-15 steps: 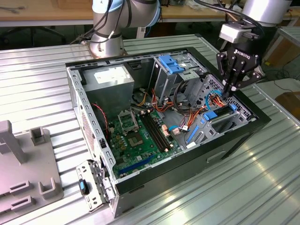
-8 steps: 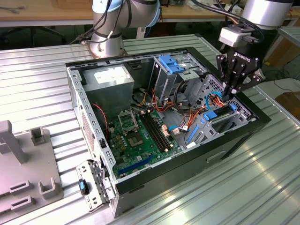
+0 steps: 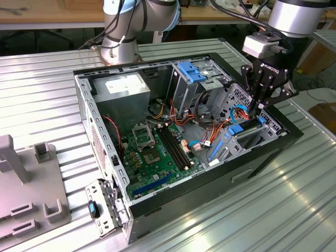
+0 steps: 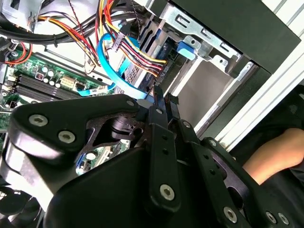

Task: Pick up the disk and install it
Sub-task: 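Insert the second disk wire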

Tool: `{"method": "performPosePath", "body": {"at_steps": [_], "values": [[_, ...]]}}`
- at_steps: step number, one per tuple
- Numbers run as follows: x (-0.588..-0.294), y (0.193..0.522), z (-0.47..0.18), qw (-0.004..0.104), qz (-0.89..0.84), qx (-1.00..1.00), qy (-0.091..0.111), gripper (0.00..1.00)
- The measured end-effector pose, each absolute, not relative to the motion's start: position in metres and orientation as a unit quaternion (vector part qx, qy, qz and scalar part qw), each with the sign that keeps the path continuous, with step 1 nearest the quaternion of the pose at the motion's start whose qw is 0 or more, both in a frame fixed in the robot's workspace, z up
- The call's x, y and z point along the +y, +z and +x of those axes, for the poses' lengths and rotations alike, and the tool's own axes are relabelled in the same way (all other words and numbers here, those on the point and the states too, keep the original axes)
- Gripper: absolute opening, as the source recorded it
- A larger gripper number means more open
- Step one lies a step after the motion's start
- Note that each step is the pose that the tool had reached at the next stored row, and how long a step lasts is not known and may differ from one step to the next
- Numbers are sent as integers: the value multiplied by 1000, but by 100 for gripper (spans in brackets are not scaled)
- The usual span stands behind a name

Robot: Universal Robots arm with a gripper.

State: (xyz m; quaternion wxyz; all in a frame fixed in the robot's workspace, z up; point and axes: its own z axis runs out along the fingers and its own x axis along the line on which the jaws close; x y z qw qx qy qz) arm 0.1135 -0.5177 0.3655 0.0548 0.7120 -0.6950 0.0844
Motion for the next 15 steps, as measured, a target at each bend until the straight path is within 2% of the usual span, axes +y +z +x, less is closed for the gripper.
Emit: {"method": "performPosePath", "body": {"at_steps": [11,13,15], "values": [[-518,366,113,53,712,-695,83,16],[-519,365,113,35,713,-697,65,16],[-520,365,113,28,713,-697,67,16]]}}
